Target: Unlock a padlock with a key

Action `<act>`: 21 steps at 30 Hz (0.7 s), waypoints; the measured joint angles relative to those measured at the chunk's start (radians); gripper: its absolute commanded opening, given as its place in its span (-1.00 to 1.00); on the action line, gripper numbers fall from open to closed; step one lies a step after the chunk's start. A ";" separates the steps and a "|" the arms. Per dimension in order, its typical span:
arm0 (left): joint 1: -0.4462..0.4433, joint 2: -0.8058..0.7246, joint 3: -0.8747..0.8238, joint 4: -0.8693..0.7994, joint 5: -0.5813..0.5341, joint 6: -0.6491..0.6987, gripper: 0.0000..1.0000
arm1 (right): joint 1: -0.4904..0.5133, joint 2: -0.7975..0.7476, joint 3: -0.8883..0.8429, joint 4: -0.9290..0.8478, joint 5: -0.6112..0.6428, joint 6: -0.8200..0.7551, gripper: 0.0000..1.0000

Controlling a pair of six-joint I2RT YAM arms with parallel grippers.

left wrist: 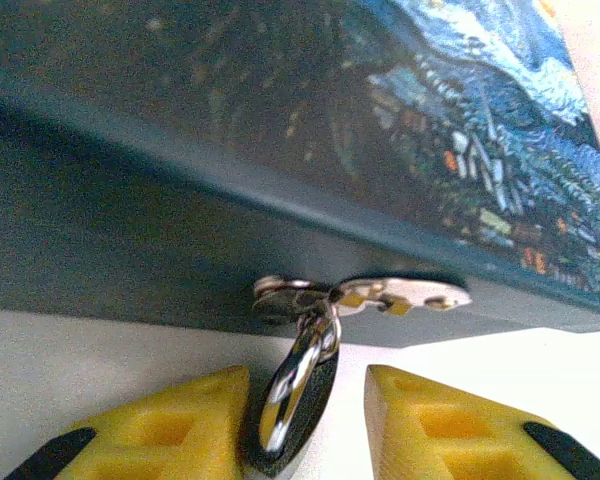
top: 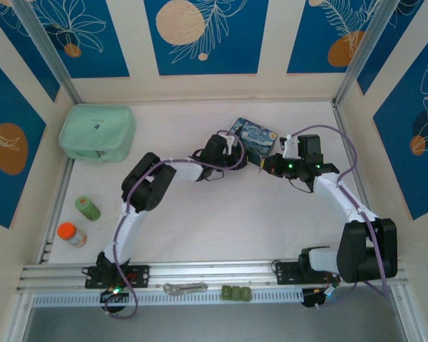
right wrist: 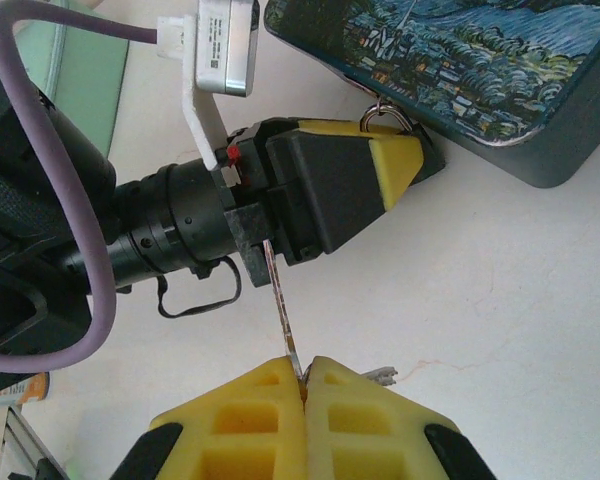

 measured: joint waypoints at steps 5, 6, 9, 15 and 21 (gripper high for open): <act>0.000 0.032 0.005 0.089 0.012 -0.037 -0.37 | 0.000 0.000 -0.002 0.000 0.000 0.000 -1.00; 0.000 0.037 0.007 0.099 0.013 -0.042 -0.40 | 0.000 0.000 -0.003 0.001 0.000 0.000 -1.00; -0.002 0.047 0.010 0.124 0.012 -0.048 -0.45 | 0.000 0.000 -0.006 -0.002 0.000 0.000 -1.00; -0.002 0.057 0.010 0.143 0.012 -0.071 -0.73 | 0.000 0.000 -0.010 0.001 0.000 0.000 -1.00; -0.003 0.057 0.010 0.151 0.039 -0.103 -0.91 | -0.016 0.008 -0.016 0.005 -0.031 -0.001 -1.00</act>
